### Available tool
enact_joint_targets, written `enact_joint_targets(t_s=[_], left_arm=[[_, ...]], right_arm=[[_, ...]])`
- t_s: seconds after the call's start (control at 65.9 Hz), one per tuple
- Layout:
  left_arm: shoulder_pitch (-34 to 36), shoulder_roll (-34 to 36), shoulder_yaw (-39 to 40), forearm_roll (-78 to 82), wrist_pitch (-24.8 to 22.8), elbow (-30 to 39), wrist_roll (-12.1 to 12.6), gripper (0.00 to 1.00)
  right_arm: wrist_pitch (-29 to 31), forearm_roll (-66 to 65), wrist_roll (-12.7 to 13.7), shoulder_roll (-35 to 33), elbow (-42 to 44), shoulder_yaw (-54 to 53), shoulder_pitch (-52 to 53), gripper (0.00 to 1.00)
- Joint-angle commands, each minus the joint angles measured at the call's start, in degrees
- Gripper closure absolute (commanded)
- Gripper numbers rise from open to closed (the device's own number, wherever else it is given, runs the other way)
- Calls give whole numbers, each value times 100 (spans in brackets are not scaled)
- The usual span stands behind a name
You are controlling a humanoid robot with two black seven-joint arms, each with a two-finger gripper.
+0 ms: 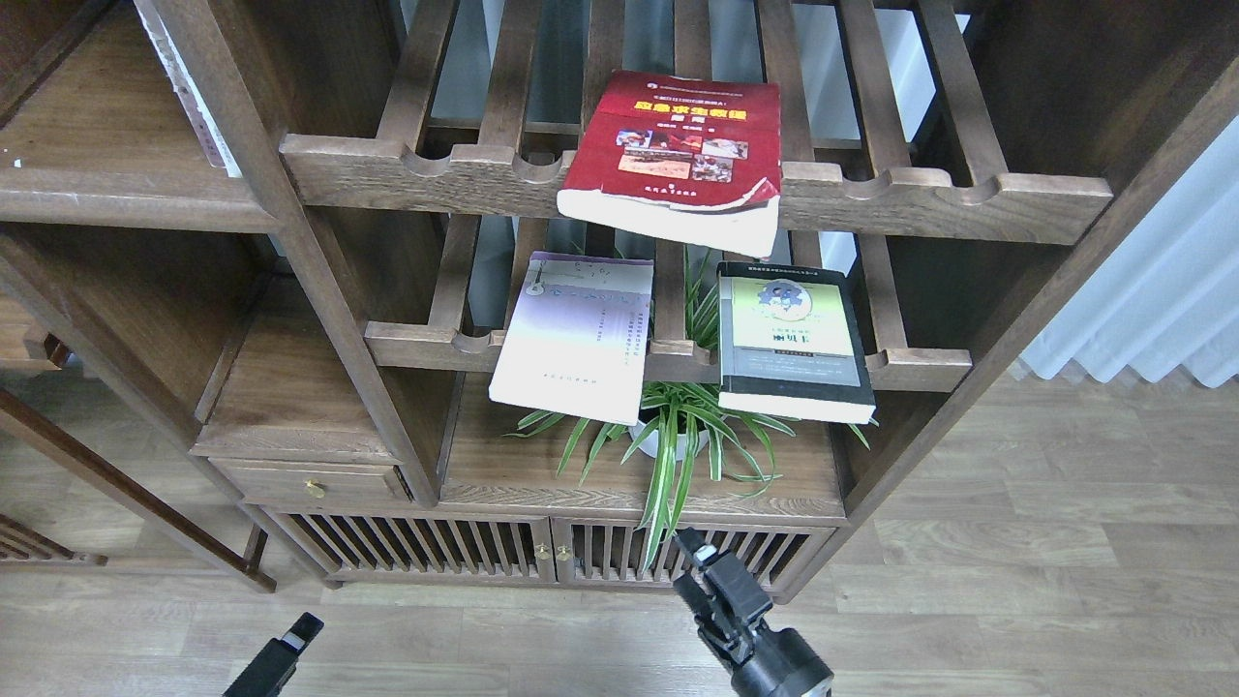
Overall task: Organize books on shelf
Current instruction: 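Raise the right gripper toward the green-covered book on the middle shelf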
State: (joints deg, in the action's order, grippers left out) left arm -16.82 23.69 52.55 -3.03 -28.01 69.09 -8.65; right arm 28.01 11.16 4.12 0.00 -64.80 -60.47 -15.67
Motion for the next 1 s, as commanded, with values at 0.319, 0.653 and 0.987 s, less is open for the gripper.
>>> enact_joint_targets(t_s=[0.319,0.653,0.987], left_arm=[[100,-207,36,-22,1,-246,153,0],[48,-269,80,-40,1,-185,153,0],[39,-234,80,-31,1,-220,162,0]], right_arm=[[-1,9,63,0,213,44,29,0],[-1,-18,54,0,1154,572,337,0],[-1,-44,63,-53,1163,572,495,0]])
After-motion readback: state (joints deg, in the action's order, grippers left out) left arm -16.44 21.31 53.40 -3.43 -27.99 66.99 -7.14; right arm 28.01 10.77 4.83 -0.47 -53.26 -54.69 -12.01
